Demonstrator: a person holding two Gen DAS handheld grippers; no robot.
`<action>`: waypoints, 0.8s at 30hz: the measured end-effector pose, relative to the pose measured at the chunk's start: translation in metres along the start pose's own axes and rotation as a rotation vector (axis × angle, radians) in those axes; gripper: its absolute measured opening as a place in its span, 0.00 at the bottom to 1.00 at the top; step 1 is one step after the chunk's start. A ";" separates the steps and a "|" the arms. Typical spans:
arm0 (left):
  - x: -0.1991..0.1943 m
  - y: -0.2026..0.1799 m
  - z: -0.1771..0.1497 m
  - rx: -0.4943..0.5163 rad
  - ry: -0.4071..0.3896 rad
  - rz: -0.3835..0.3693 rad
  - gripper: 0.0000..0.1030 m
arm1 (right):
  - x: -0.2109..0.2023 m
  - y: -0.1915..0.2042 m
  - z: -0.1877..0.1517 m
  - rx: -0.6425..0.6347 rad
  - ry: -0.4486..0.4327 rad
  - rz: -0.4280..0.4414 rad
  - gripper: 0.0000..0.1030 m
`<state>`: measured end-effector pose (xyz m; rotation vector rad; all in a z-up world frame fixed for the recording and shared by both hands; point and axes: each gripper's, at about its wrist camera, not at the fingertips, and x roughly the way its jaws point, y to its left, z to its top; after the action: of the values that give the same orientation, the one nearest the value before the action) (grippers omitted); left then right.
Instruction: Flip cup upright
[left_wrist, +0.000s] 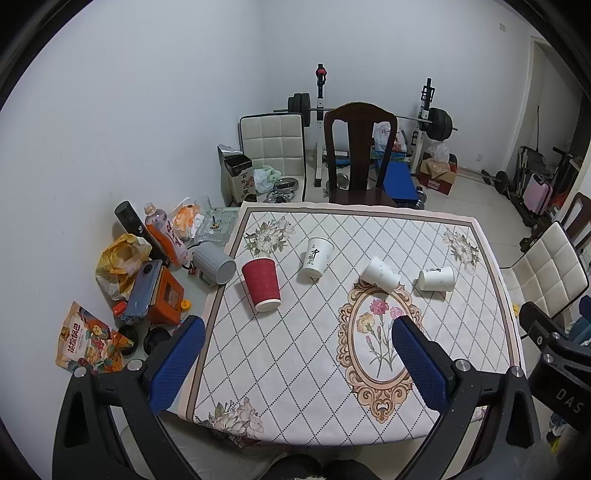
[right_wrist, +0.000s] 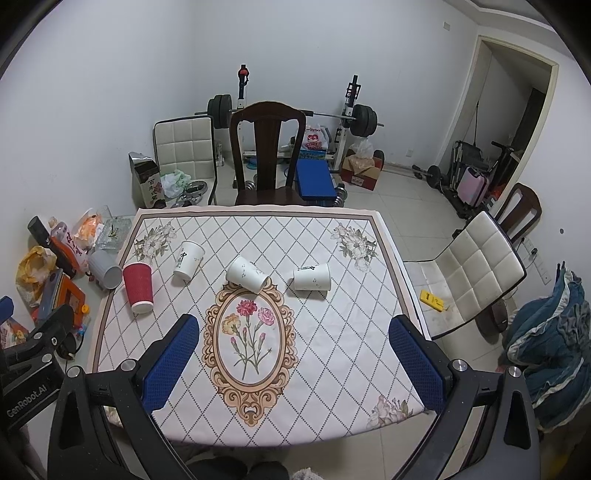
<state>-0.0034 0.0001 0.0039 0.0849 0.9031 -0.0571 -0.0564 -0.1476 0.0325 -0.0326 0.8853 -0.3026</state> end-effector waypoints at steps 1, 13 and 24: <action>0.000 0.001 0.001 0.001 0.002 0.001 1.00 | -0.001 -0.001 0.000 0.000 0.001 -0.001 1.00; 0.000 0.001 0.000 0.001 -0.002 0.001 1.00 | -0.003 -0.001 -0.001 -0.001 -0.001 0.001 1.00; 0.000 0.001 -0.001 0.000 -0.003 -0.001 1.00 | -0.004 0.000 -0.001 -0.001 -0.003 -0.001 1.00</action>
<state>-0.0045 0.0008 0.0033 0.0848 0.9002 -0.0578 -0.0600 -0.1460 0.0350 -0.0348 0.8827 -0.3027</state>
